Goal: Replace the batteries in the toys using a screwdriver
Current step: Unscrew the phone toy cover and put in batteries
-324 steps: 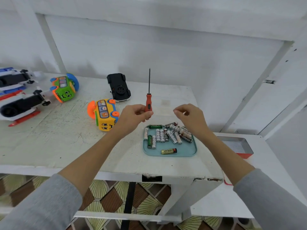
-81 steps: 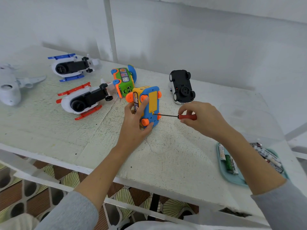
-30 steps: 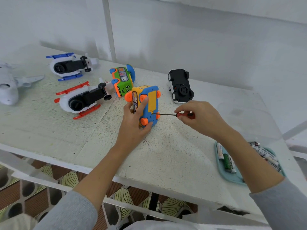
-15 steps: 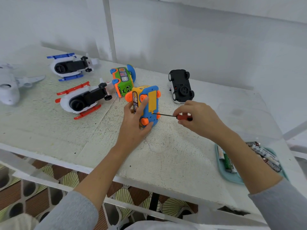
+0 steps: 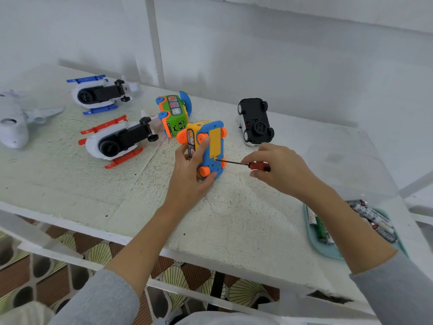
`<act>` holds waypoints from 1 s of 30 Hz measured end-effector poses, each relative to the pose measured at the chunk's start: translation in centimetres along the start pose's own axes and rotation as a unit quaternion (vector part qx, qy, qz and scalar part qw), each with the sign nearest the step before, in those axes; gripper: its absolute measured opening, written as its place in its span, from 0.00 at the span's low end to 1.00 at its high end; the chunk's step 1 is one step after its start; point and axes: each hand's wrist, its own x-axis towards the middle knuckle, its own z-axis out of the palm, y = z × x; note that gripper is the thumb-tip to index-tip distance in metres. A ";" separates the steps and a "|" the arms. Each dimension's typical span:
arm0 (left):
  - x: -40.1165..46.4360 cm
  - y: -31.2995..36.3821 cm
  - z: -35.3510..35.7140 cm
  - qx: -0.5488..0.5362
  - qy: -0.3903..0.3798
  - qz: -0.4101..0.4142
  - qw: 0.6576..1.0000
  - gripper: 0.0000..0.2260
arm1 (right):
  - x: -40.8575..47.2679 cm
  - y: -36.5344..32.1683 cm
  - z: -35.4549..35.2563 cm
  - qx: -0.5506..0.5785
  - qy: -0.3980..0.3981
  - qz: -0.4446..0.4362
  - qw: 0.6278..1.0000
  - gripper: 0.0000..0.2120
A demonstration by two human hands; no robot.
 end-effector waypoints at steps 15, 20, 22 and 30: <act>0.1 0.8 -0.3 -0.059 -0.001 -0.034 0.998 0.37 | -0.1 0.3 0.4 0.039 0.071 -0.039 0.996 0.17; 0.3 1.7 0.1 -0.150 0.020 -0.087 0.985 0.38 | -1.1 0.7 0.3 0.133 0.106 -0.027 0.985 0.14; 0.5 2.3 0.3 -0.197 0.030 -0.094 0.976 0.37 | -1.8 0.8 0.2 0.151 0.111 -0.024 0.982 0.14; 0.3 3.2 1.3 -0.286 0.045 -0.138 0.947 0.36 | -2.1 0.8 1.2 0.153 0.092 -0.018 0.984 0.14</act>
